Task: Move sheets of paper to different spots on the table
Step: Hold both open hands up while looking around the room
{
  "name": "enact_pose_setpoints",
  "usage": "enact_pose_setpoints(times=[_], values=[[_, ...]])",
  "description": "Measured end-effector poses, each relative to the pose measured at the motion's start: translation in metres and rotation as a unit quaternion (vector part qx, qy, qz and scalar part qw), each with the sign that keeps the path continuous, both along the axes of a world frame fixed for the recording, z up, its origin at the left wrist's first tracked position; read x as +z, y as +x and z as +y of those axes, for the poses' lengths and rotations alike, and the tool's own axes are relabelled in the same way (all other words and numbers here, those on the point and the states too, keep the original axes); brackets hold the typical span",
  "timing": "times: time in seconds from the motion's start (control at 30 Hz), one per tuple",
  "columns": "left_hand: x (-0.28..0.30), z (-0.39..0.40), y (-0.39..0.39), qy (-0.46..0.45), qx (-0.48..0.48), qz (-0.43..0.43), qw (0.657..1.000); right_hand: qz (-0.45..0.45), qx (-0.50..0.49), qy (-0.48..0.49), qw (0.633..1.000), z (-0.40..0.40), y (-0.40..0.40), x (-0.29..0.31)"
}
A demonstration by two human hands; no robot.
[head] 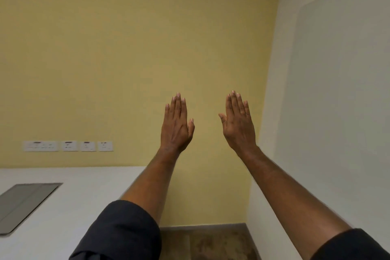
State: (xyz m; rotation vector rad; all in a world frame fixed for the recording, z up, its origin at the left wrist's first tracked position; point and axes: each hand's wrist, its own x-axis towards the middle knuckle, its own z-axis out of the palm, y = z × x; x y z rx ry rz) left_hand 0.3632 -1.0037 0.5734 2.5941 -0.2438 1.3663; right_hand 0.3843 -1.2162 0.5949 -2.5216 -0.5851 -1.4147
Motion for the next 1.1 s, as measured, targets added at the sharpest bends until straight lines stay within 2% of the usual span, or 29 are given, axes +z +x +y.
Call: enact_pose_setpoints(times=[0.07, 0.2, 0.27, 0.3, 0.37, 0.4, 0.47, 0.5, 0.57, 0.73, 1.1], values=[[0.000, 0.033, 0.037, 0.006, 0.067, 0.015, 0.998, 0.019, 0.063, -0.016, 0.998, 0.035, 0.057, 0.002], [0.004, 0.076, 0.063, 0.005, 0.122, 0.004, 0.993, 0.005, 0.121, -0.043, 0.992, 0.081, 0.110, -0.001], [-0.002, 0.123, 0.077, 0.012, 0.180, 0.019, 0.983, 0.029, 0.186, -0.044, 0.981, 0.135, 0.151, -0.005], [-0.001, 0.128, 0.077, 0.003, 0.175, -0.002, 0.985, 0.019, 0.189, -0.042, 0.981, 0.138, 0.153, -0.004], [-0.017, 0.183, 0.075, 0.000, 0.237, 0.027, 0.971, 0.037, 0.243, -0.033, 0.969, 0.205, 0.182, -0.014], [-0.018, 0.186, 0.075, -0.006, 0.227, 0.018, 0.974, 0.047, 0.245, -0.026, 0.968, 0.207, 0.184, -0.013], [-0.041, 0.250, 0.058, 0.010, 0.287, 0.051, 0.956, 0.054, 0.297, -0.023, 0.953, 0.286, 0.196, -0.028], [-0.046, 0.255, 0.055, 0.012, 0.284, 0.054, 0.957, 0.058, 0.300, -0.021, 0.952, 0.290, 0.197, -0.030], [-0.069, 0.320, 0.032, 0.022, 0.351, 0.079, 0.933, 0.070, 0.351, -0.036, 0.933, 0.370, 0.199, -0.049], [-0.080, 0.410, 0.001, 0.004, 0.428, 0.090, 0.899, 0.062, 0.421, -0.065, 0.903, 0.478, 0.198, -0.066], [-0.127, 0.535, -0.050, -0.036, 0.553, 0.115, 0.825, 0.098, 0.556, -0.075, 0.822, 0.677, 0.175, -0.116]])
